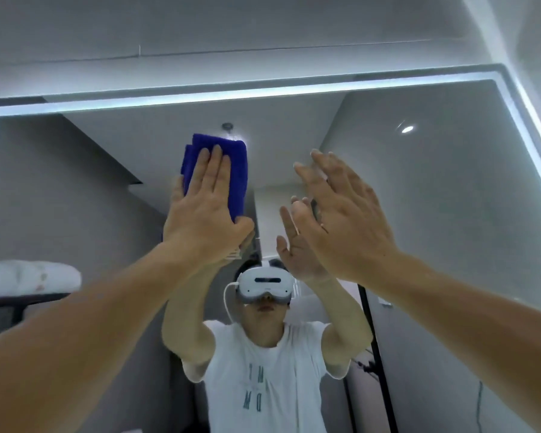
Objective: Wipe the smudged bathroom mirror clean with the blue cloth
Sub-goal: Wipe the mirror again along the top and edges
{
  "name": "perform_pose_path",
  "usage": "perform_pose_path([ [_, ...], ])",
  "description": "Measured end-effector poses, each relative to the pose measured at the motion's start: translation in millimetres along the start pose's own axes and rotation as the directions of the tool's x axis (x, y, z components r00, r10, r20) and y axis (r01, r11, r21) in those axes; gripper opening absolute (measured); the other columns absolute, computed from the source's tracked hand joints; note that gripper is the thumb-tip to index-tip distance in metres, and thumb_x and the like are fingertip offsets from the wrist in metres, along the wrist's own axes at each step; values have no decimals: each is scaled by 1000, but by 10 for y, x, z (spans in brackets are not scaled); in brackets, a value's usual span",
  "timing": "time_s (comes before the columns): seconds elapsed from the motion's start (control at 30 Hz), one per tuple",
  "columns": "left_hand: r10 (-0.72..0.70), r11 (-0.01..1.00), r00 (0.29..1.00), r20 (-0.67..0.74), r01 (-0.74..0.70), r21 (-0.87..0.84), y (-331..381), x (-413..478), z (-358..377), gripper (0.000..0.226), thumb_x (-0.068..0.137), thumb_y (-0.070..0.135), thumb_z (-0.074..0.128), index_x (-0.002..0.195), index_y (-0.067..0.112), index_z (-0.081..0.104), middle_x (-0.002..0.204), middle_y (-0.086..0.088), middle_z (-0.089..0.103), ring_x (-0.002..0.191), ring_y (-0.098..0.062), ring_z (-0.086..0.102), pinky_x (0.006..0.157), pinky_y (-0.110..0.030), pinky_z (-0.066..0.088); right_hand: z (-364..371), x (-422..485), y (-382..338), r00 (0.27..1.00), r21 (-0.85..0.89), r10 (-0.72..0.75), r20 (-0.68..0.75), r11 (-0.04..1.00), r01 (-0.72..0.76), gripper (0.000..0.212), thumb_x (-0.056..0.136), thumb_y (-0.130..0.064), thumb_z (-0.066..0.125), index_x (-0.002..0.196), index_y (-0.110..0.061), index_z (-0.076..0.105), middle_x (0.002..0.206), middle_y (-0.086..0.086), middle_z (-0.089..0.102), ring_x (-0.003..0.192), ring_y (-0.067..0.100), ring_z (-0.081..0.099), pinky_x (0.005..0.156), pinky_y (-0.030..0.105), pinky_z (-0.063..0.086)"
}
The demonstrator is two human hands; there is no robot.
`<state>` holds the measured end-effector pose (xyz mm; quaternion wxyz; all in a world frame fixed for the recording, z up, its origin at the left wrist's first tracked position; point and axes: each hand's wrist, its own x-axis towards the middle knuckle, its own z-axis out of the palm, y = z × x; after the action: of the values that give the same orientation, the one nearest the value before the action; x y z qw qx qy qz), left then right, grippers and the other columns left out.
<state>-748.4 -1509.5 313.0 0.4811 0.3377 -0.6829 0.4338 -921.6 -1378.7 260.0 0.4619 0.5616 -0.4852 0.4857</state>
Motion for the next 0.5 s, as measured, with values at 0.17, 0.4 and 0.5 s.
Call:
perform_pose_path([
  [0.17, 446, 894, 893, 67, -448, 23, 293, -1427, 233, 90, 83, 51, 47, 157, 15, 9, 165, -5, 5, 152, -24, 4, 117, -56, 16, -36, -180, -93, 1000, -5, -23, 18, 1000, 23, 57, 96, -40, 31, 150, -23, 31, 160, 1, 21, 148, 17, 12, 112, 31, 4],
  [0.4, 580, 789, 798, 162, -600, 130, -408, -498, -11, 99, 78, 61, 46, 157, 21, 0, 165, -1, 3, 151, -14, -5, 121, -45, 6, -163, -229, 43, 998, -49, -12, 60, 999, 15, 60, 94, -43, 28, 152, -27, 27, 162, -3, 16, 149, 14, 6, 116, 32, 2],
  [0.5, 54, 998, 997, 48, -56, 36, -378, -124, -89, 101, 78, 60, 41, 155, 18, -8, 165, 0, -7, 149, -11, -14, 121, -45, 7, -164, -294, 95, 997, -11, 50, 62, 999, -50, 61, 92, -43, 27, 151, -27, 28, 161, -4, 16, 148, 13, 6, 118, 35, 5],
])
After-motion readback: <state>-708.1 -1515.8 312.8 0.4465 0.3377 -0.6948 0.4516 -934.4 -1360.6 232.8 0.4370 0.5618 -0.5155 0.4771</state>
